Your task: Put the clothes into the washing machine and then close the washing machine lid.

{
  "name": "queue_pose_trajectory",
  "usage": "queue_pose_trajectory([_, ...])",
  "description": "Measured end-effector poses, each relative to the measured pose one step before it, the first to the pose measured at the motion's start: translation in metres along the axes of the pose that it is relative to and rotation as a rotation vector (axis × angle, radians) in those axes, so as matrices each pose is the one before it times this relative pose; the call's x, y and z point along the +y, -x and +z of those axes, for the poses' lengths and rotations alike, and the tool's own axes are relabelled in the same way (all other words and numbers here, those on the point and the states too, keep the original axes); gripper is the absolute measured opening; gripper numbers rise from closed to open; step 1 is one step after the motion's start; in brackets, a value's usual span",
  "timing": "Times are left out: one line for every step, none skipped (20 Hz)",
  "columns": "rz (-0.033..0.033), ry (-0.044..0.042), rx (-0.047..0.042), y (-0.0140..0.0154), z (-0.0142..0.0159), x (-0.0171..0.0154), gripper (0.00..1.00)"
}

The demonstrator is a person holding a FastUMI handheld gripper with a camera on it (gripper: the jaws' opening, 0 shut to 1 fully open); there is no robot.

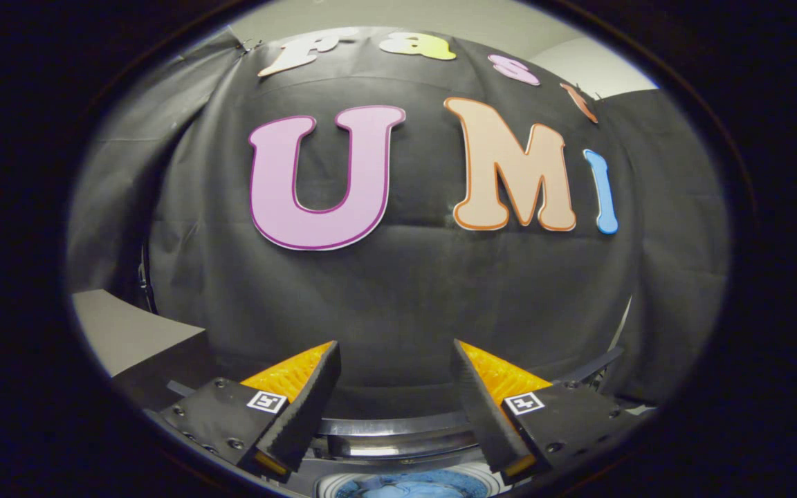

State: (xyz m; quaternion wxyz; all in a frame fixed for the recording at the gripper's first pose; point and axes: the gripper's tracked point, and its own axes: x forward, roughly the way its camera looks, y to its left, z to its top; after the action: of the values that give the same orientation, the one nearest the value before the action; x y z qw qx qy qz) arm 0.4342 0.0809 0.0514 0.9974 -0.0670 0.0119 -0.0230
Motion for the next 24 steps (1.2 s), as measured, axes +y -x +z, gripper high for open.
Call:
queue_pose_trajectory([0.00359, -0.00133, -0.01193, 0.00093, 0.00025, -0.00014, 0.98])
queue_pose_trajectory([0.00193, -0.00229, -0.01381, -0.00087, 0.00141, -0.00001, 0.98])
queue_pose_trajectory([0.00058, -0.00303, -0.01325, -0.00042, 0.00162, -0.00052, 0.98])
queue_pose_trajectory([0.00343, -0.00010, -0.00700, -0.00060, -0.00013, -0.00015, 0.98])
queue_pose_trajectory([0.00249, -0.00030, -0.00639, -0.00047, 0.00036, 0.00016, 0.98])
queue_pose_trajectory([0.00269, 0.00076, -0.00217, 0.00008, 0.00079, 0.00060, 0.98])
queue_pose_trajectory([0.00131, 0.00079, -0.00292, 0.00092, 0.00002, -0.00032, 0.98])
queue_pose_trajectory([-0.00042, -0.00039, -0.00154, 0.00243, -0.00148, -0.00048, 0.98])
queue_pose_trajectory([-0.00335, -0.00088, -0.00320, 0.00069, -0.00023, -0.00065, 0.98])
queue_pose_trajectory([-0.00322, -0.00135, -0.00592, 0.00221, -0.00033, -0.00012, 0.98])
queue_pose_trajectory([0.00201, 0.00289, 0.00005, 0.00136, 0.00001, -0.00037, 0.98])
queue_pose_trajectory([0.00401, 0.00290, 0.00261, 0.00233, -0.00120, 0.00055, 0.98])
queue_pose_trajectory([0.00210, 0.00152, 0.00157, 0.00210, -0.00139, -0.00048, 0.98])
queue_pose_trajectory([-0.00219, -0.00152, -0.00816, 0.00181, 0.00084, -0.00041, 0.98])
queue_pose_trajectory([-0.00133, 0.00006, -0.00680, 0.00224, 0.00005, -0.00077, 0.98])
queue_pose_trajectory([0.00046, -0.00087, -0.00549, 0.00151, -0.00019, 0.00033, 0.98])
queue_pose_trajectory([0.00116, -0.00030, -0.00080, 0.00056, -0.00082, 0.00022, 0.98])
queue_pose_trajectory([0.00197, 0.00250, 0.00240, 0.00113, -0.00096, -0.00014, 0.98])
queue_pose_trajectory([0.00220, 0.00142, 0.00247, 0.00111, -0.00049, -0.00016, 0.98])
queue_pose_trajectory([0.00179, -0.00089, 0.00228, 0.00141, -0.00019, 0.00030, 0.98])
queue_pose_trajectory([0.00108, 0.00020, 0.00117, 0.00153, 0.00001, 0.00012, 0.98])
queue_pose_trajectory([-0.00005, 0.00072, 0.00076, 0.00069, -0.00083, 0.00015, 0.98])
queue_pose_trajectory([-0.00199, -0.00152, -0.00071, 0.00018, 0.00034, -0.00030, 0.98])
queue_pose_trajectory([0.00028, 0.00086, -0.00219, -0.00071, 0.00000, -0.00012, 0.98])
